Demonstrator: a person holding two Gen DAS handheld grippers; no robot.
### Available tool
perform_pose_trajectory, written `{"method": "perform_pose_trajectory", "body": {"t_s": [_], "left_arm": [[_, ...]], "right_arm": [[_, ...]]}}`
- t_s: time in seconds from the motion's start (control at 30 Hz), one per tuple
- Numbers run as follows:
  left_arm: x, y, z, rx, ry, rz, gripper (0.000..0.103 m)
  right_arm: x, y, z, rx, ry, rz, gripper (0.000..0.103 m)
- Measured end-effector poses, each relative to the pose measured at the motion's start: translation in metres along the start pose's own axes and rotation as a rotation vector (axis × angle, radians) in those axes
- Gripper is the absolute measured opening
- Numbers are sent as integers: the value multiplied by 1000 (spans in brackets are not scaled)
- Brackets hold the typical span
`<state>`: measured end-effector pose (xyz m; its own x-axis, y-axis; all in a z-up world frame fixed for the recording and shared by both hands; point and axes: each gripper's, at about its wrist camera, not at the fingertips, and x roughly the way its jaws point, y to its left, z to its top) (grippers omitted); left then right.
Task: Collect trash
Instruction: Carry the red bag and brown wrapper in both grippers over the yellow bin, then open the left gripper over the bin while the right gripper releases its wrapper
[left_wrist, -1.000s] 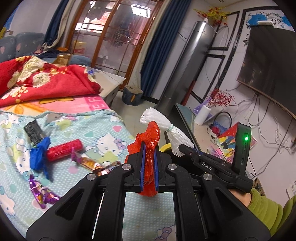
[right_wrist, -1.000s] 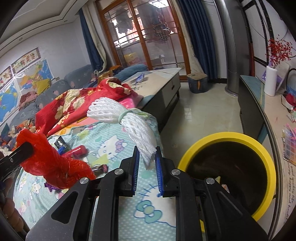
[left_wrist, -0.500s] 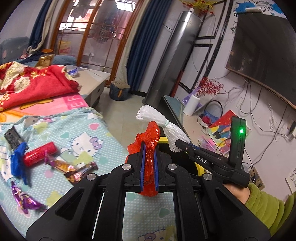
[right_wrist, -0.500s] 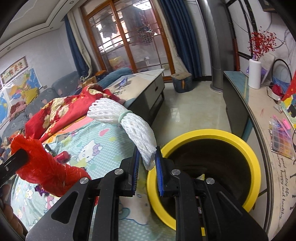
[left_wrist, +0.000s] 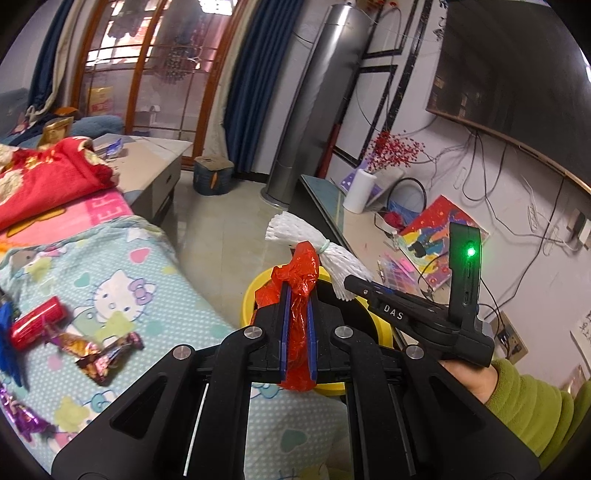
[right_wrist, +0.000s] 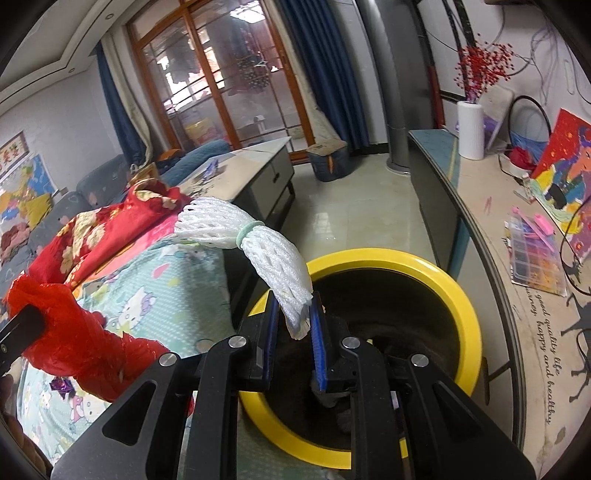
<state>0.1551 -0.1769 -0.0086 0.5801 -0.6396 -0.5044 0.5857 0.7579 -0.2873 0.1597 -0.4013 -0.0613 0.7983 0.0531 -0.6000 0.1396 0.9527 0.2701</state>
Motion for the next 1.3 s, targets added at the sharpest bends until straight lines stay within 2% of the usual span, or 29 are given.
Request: {"method": "perform_pose_trajectory", "body": {"t_s": [0.53,0.73,0.8,0.83,0.87,0.93,1.0,1.03,1.17,1.3], "left_arm": [[43,-27,-4,39,44,-39,4],[55,-37,-7,62,58,-47,4],[60,-39,-7,66,65,-42,16],[62,-38,-7,63,69,-44,32],[64,-37,-7,55,77,-49,48],[65,-34,-7,42,77,-46,56],[64,-31,-7,29,77,-37,67],[63,-29,-7,21,76,-36,76],[56,-24,-5,14,57,-12,82],[49,-19,-5,1,43,3,85]], "right_arm": [[2,-55,-7,111,41,-120,17],[2,-71,-9,155,52,-136,17],[1,-73,-10,164,54,-137,18],[0,-74,-10,170,54,-139,24],[0,-75,-10,176,53,-140,35],[-2,-74,-10,184,46,-146,47],[-3,-74,-9,184,41,-151,47],[-3,-74,-9,184,40,-151,49],[-4,-71,-9,177,22,-154,57],[-8,-63,-7,158,-5,-146,60]]}}
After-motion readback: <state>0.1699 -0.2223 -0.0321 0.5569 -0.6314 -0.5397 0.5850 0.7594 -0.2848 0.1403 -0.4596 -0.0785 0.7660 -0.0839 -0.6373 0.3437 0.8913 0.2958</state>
